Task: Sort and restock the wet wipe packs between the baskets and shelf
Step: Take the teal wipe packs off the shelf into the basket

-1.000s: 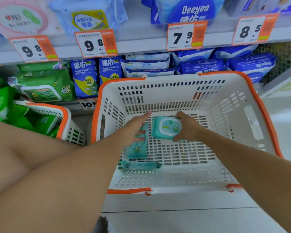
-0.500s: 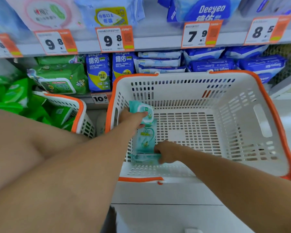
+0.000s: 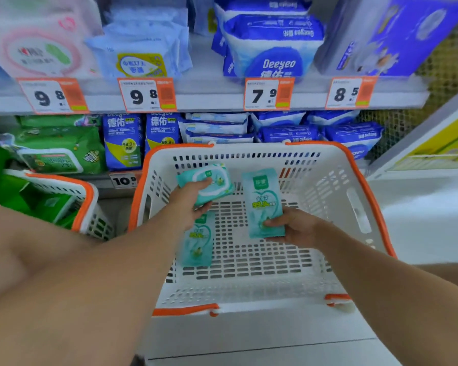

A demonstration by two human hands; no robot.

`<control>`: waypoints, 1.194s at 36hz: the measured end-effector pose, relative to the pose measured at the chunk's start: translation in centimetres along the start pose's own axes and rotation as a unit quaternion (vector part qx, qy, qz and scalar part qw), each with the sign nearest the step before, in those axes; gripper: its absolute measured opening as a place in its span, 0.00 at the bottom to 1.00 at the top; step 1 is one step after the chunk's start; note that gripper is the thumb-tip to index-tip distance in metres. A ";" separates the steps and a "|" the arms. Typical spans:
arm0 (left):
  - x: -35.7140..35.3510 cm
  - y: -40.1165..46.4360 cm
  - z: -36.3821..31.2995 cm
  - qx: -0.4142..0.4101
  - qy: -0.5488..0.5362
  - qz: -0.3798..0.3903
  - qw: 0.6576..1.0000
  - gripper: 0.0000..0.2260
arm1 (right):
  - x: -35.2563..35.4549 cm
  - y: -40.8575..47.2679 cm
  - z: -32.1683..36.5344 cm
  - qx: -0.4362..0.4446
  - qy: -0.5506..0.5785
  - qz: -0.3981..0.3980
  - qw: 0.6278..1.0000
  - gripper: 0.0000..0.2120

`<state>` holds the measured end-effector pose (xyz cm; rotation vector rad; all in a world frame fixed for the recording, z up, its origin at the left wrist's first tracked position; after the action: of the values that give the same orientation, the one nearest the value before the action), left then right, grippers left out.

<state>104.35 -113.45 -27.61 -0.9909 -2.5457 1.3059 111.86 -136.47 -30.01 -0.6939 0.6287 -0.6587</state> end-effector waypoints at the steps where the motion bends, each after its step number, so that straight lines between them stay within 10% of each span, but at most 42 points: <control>1: -0.2 -0.2 0.1 0.003 -0.010 0.006 1.000 0.20 | -0.1 0.0 0.3 0.016 0.015 -0.004 1.000 0.20; 15: -6.9 -9.8 -8.2 -0.038 -0.139 0.212 0.967 0.16 | -1.5 -5.8 12.2 0.203 0.120 -0.062 0.970 0.27; 20: -11.9 -17.3 -14.0 -0.146 -0.027 0.296 0.944 0.18 | -6.2 -12.3 20.5 0.340 0.022 -0.052 0.939 0.14; 24: -14.0 -23.5 -17.4 -0.222 0.074 0.332 0.914 0.20 | -10.3 -18.5 24.9 0.408 -0.061 -0.027 0.910 0.24; 28: -14.7 -28.0 -21.6 -0.298 0.132 0.311 0.893 0.22 | -13.6 -26.2 28.8 0.426 -0.150 0.052 0.891 0.35; 35: -17.7 -33.0 -27.6 -0.477 0.169 0.266 0.821 0.14 | -16.7 -34.4 38.1 0.499 -0.460 -0.160 0.716 0.27; 43: -18.0 -32.4 -36.0 -0.602 0.160 0.160 0.766 0.13 | -11.4 -35.1 48.5 0.488 -0.431 -0.235 0.721 0.17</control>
<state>115.81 -112.95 22.77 -1.6253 -2.7994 -0.7279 127.40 -131.22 28.71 -0.0652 -0.8031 -0.9067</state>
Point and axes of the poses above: each hand's wrist, its own y-axis towards the middle knuckle, its own x-axis out of the back of the hand, z = x × y, the point moved 9 cm from there along y, towards the middle knuckle
